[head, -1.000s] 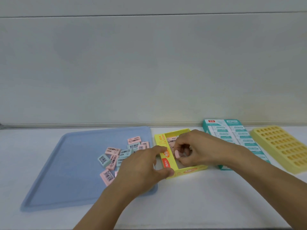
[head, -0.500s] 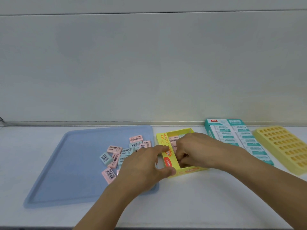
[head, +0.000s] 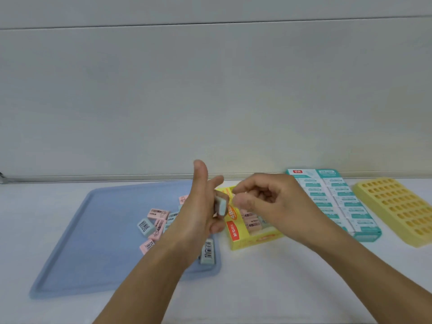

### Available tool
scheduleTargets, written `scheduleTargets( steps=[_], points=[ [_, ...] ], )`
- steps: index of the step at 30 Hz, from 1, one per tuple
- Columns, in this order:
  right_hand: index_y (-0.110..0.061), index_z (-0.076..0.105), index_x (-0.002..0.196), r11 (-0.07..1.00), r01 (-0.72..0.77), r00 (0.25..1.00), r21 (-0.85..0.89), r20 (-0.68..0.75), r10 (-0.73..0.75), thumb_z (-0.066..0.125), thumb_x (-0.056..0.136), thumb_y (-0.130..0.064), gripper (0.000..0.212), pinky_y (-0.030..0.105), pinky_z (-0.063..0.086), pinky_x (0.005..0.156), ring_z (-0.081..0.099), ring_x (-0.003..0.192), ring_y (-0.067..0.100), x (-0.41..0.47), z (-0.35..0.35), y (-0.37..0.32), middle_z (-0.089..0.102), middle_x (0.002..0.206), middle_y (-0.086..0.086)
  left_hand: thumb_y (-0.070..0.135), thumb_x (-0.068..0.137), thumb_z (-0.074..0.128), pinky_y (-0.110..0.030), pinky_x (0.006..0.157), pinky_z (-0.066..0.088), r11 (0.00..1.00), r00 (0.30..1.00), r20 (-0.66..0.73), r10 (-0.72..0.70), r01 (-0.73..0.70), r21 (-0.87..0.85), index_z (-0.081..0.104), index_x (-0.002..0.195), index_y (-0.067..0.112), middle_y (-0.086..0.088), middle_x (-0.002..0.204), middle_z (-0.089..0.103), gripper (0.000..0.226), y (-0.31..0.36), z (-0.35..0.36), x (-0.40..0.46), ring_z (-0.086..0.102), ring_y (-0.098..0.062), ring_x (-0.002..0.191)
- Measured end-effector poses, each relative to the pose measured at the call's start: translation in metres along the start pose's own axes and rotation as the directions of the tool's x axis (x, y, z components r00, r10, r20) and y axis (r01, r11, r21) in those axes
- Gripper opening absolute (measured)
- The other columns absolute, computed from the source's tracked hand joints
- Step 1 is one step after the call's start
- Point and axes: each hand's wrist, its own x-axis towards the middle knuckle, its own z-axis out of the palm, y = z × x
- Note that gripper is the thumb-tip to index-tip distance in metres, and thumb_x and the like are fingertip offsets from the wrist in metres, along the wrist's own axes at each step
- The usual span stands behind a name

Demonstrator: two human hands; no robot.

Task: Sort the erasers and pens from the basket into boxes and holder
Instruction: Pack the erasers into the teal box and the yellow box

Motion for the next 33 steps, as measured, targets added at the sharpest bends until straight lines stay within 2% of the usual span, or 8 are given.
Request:
scheduleTargets(
  steps=[3, 5, 9, 13, 16, 25, 29, 33],
  points=[
    [-0.021, 0.066, 0.083, 0.998, -0.016, 0.999, -0.067, 0.028, 0.018, 0.084, 0.072, -0.024, 0.022, 0.023, 0.042, 0.055, 0.048, 0.055, 0.009, -0.001, 0.015, -0.004, 0.060, 0.064, 0.003, 0.086, 0.059, 0.019, -0.024, 0.074, 0.044, 0.992, 0.993, 0.121, -0.001, 0.016, -0.124, 0.032, 0.148, 0.030, 0.000, 0.115, 0.062, 0.107, 0.004, 0.008, -0.002, 0.065, -0.013, 0.091],
    [-0.018, 0.067, 0.083, 0.998, -0.017, 1.000, -0.064, -0.017, 0.016, 0.080, 0.075, -0.014, 0.015, 0.021, 0.046, 0.055, 0.050, 0.056, 0.006, 0.001, 0.017, 0.000, 0.060, 0.061, -0.004, 0.083, 0.061, 0.021, -0.026, 0.085, 0.048, 0.983, 0.990, 0.141, 0.030, -0.003, -0.185, 0.031, 0.149, 0.026, -0.002, 0.115, 0.068, 0.106, 0.006, 0.009, -0.003, 0.070, -0.013, 0.097],
    [-0.012, 0.069, 0.081, 0.997, -0.064, 0.996, 0.042, -0.068, 0.066, 0.071, 0.081, -0.001, 0.011, 0.022, 0.049, 0.051, 0.054, 0.056, 0.007, 0.003, 0.007, 0.004, 0.060, 0.063, -0.008, 0.073, 0.070, 0.037, -0.028, 0.065, 0.047, 0.948, 0.992, 0.086, 0.094, -0.062, -0.313, 0.049, 0.135, 0.017, -0.005, 0.094, 0.070, 0.087, 0.002, 0.001, -0.002, 0.060, -0.018, 0.073],
    [-0.006, 0.069, 0.086, 0.968, -0.111, 0.987, 0.225, -0.089, 0.134, 0.071, 0.081, 0.003, 0.010, 0.023, 0.050, 0.048, 0.057, 0.053, 0.013, 0.002, -0.002, 0.002, 0.062, 0.068, 0.009, 0.040, 0.084, 0.056, -0.032, 0.071, 0.054, 0.976, 0.984, -0.031, 0.173, -0.175, -0.133, 0.065, 0.110, 0.004, -0.010, 0.088, 0.067, 0.044, -0.004, -0.008, 0.001, 0.062, -0.023, 0.074],
    [-0.008, 0.069, 0.088, 0.967, -0.101, 0.988, 0.236, -0.088, 0.125, 0.070, 0.083, 0.001, 0.011, 0.023, 0.049, 0.048, 0.058, 0.051, 0.015, 0.001, -0.006, 0.003, 0.065, 0.064, 0.009, 0.023, 0.086, 0.063, -0.026, 0.056, 0.053, 0.975, 0.975, -0.036, 0.221, -0.222, -0.028, 0.064, 0.095, 0.004, -0.014, 0.074, 0.062, 0.020, -0.007, -0.010, 0.001, 0.060, -0.020, 0.062],
    [-0.009, 0.072, 0.097, 0.927, -0.087, 0.991, 0.364, -0.065, 0.118, 0.069, 0.081, 0.004, 0.020, 0.020, 0.050, 0.056, 0.057, 0.055, 0.013, 0.002, -0.011, 0.008, 0.069, 0.074, 0.010, 0.016, 0.094, 0.058, -0.024, 0.053, 0.055, 0.981, 0.981, -0.009, 0.191, -0.192, -0.019, 0.064, 0.091, -0.001, -0.019, 0.082, 0.072, 0.018, -0.005, -0.005, 0.002, 0.069, -0.022, 0.064],
    [-0.008, 0.074, 0.089, 0.836, -0.141, 0.974, 0.530, -0.078, 0.214, 0.072, 0.073, -0.013, 0.017, 0.020, 0.047, 0.052, 0.051, 0.050, 0.012, 0.004, -0.007, 0.012, 0.060, 0.059, 0.007, 0.017, 0.094, 0.056, -0.025, 0.057, 0.057, 0.980, 0.978, 0.054, 0.199, -0.199, -0.013, 0.062, 0.104, -0.004, -0.018, 0.092, 0.073, 0.024, -0.006, -0.001, 0.001, 0.072, -0.026, 0.075],
    [-0.003, 0.074, 0.085, 0.851, -0.183, 0.969, 0.492, -0.055, 0.240, 0.071, 0.072, -0.027, 0.027, 0.019, 0.042, 0.050, 0.047, 0.052, 0.013, 0.004, -0.007, 0.017, 0.055, 0.059, 0.007, 0.016, 0.093, 0.057, -0.025, 0.057, 0.056, 0.971, 0.970, 0.056, 0.237, -0.239, 0.024, 0.063, 0.103, -0.003, -0.015, 0.092, 0.074, 0.022, -0.009, 0.000, 0.003, 0.071, -0.024, 0.076]
  ],
)
